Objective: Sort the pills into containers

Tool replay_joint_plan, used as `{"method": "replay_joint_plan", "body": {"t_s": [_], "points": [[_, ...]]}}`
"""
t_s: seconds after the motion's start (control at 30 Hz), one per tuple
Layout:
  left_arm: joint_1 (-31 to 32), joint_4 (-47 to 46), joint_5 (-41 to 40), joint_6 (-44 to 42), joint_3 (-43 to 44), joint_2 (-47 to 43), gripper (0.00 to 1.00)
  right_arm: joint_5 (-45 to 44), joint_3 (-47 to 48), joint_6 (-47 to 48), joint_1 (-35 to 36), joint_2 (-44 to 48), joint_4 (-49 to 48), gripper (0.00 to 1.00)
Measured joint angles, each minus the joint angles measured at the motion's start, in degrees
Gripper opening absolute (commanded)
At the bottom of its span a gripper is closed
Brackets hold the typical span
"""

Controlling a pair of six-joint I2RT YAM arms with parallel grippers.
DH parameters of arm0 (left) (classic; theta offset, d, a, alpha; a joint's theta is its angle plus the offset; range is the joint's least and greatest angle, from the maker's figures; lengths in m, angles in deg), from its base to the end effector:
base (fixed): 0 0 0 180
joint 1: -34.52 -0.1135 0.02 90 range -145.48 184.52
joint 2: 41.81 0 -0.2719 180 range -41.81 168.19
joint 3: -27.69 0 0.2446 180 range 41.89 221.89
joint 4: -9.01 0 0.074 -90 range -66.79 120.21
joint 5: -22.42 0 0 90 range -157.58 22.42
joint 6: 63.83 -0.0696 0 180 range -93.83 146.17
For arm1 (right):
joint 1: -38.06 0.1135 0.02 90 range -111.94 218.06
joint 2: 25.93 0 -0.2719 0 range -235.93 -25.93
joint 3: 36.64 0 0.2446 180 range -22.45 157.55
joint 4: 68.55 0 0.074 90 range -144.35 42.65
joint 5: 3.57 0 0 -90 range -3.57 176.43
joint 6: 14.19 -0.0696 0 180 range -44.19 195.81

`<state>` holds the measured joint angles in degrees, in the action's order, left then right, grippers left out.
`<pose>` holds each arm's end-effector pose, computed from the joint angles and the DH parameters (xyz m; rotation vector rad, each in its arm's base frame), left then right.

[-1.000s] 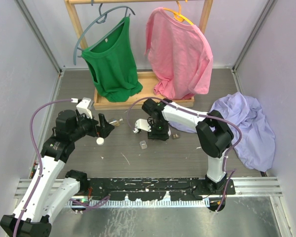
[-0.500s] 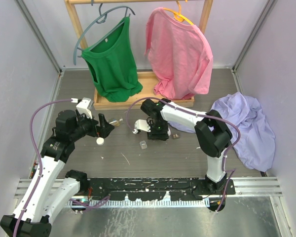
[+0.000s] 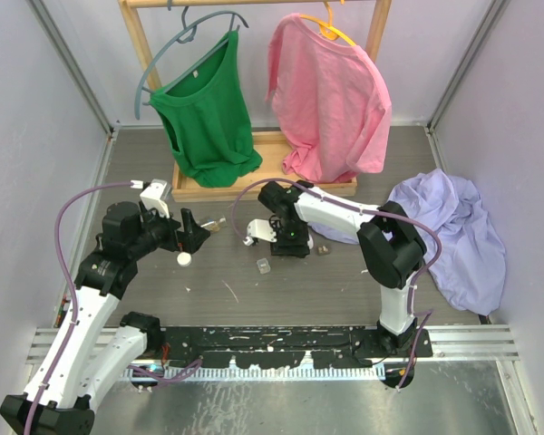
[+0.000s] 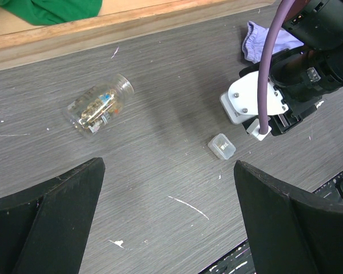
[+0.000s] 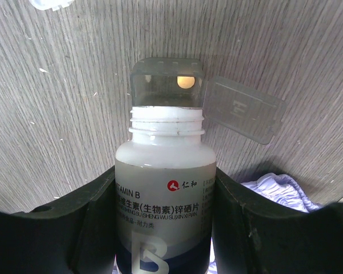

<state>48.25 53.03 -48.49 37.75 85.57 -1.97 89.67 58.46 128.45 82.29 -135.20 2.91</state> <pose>0.1592 -0.0623 0.3022 0.2528 2.0364 -0.6143 0.2537 0.2524 0.1672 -2.2920 2.0280 0.0778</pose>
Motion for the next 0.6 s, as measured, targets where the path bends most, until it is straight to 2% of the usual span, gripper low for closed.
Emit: {"method": "replay_joint_plan", "body": {"t_s": [0.6], "points": [[0.0,0.0,0.0,0.0,0.0,-0.1,0.98,0.6,0.0,0.6,0.3,0.0,0.4,0.01]]}}
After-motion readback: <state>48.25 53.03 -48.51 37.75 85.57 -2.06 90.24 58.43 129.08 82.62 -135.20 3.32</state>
